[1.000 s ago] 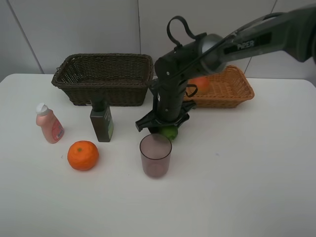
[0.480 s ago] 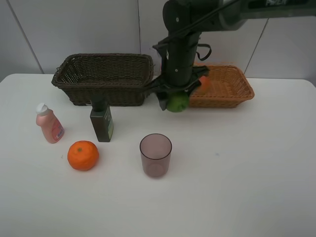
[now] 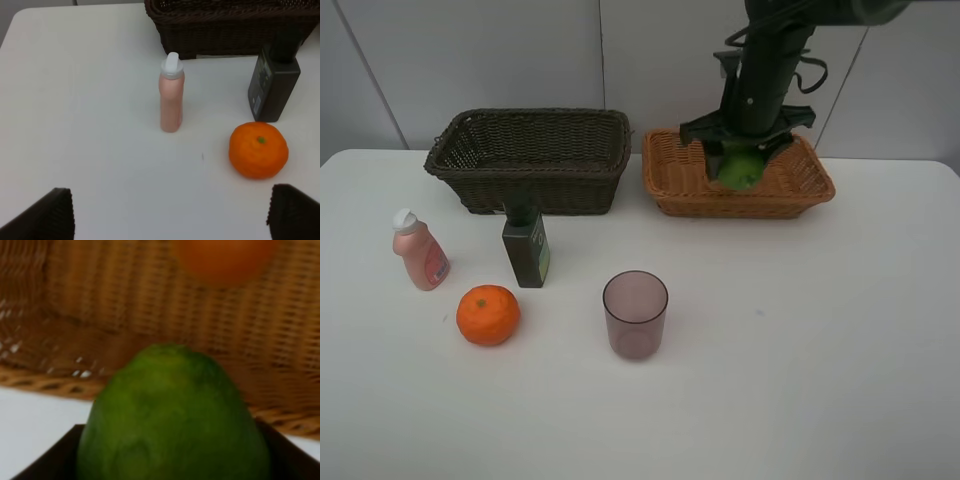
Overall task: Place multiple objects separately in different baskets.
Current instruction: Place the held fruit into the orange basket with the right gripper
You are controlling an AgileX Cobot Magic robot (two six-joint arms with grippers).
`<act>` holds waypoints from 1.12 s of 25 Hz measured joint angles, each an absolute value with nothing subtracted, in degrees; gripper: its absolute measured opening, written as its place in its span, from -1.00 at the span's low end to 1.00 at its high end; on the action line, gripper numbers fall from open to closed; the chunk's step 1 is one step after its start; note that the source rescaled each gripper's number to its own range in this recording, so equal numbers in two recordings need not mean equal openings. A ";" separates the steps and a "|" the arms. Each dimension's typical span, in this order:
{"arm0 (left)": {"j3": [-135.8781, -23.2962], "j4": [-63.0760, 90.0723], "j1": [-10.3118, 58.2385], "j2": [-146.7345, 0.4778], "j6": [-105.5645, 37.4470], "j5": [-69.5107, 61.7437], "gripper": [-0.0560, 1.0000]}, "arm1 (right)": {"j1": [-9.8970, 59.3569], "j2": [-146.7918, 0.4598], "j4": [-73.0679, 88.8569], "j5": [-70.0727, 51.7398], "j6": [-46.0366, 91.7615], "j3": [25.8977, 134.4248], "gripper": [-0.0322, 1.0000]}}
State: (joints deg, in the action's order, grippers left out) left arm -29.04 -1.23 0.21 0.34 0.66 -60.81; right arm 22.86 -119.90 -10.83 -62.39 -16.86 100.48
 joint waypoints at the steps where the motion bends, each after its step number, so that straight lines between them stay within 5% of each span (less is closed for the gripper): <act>1: -29.04 -1.23 0.21 0.34 0.66 -60.81 1.00 | 22.05 -119.90 -10.83 -61.23 -16.86 100.48 -0.80; 13: -29.04 -1.23 0.21 0.34 0.66 -60.81 1.00 | 14.26 -119.90 -12.40 -47.14 -16.86 99.56 -0.80; 28: -29.04 -1.23 0.21 0.34 0.66 -60.81 1.00 | 11.27 -120.64 -12.15 -25.87 -16.86 85.17 -0.80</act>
State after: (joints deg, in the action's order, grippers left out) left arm -29.04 -1.23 0.21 0.34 0.66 -60.81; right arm 11.27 -120.64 -12.15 -25.87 -16.86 85.17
